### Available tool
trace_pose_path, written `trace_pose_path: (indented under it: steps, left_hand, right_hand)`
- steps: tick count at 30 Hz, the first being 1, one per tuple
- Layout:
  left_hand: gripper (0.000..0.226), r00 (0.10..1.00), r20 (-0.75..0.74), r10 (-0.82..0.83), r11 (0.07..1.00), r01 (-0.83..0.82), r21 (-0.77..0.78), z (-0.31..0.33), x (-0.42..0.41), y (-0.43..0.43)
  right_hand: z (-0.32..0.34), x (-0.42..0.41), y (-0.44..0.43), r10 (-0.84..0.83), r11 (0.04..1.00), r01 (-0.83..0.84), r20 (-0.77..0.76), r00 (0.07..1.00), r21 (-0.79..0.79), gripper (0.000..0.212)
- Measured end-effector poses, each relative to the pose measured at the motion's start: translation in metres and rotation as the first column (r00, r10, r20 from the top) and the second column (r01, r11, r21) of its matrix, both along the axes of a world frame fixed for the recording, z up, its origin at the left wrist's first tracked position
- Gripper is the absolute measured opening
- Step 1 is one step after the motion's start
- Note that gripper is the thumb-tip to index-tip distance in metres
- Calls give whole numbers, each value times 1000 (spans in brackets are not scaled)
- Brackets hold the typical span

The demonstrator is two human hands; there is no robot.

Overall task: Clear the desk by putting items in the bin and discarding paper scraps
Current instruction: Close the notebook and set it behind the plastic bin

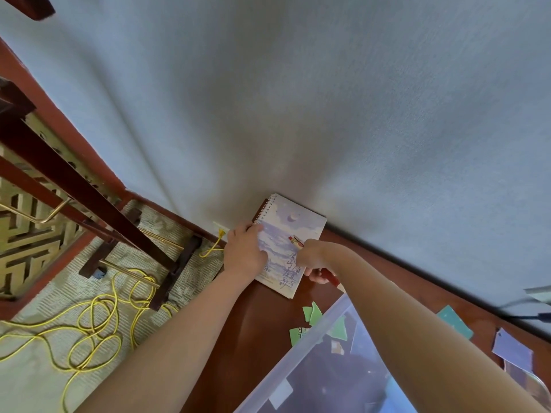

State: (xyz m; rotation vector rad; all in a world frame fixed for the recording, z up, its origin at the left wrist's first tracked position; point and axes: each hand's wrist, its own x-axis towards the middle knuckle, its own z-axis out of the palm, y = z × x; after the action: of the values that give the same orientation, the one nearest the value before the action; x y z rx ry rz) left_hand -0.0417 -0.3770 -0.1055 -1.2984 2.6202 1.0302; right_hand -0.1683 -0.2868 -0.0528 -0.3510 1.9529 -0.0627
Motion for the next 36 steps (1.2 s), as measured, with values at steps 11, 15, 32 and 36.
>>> trace_pose_path:
  steps: [11,15,32,36]
  left_hand:
    - [41,993,-119,4,997,4,73,16,-8,1]
    - [33,913,-295,281,828,-76,555,40,-21,6]
    - [20,968,-162,192,954,-144,264,18,-13,2]
    - [13,982,-85,169,980,-158,123,10,-8,1]
  right_hand:
    - [11,-3,-2,-371,861,370,66,926,-350,16]
    - [25,-1,-6,-589,652,649,276,759,-392,15]
    - [22,-3,-9,-667,571,713,277,692,-408,25]
    - [16,-2,-11,-630,647,659,218,745,-382,25]
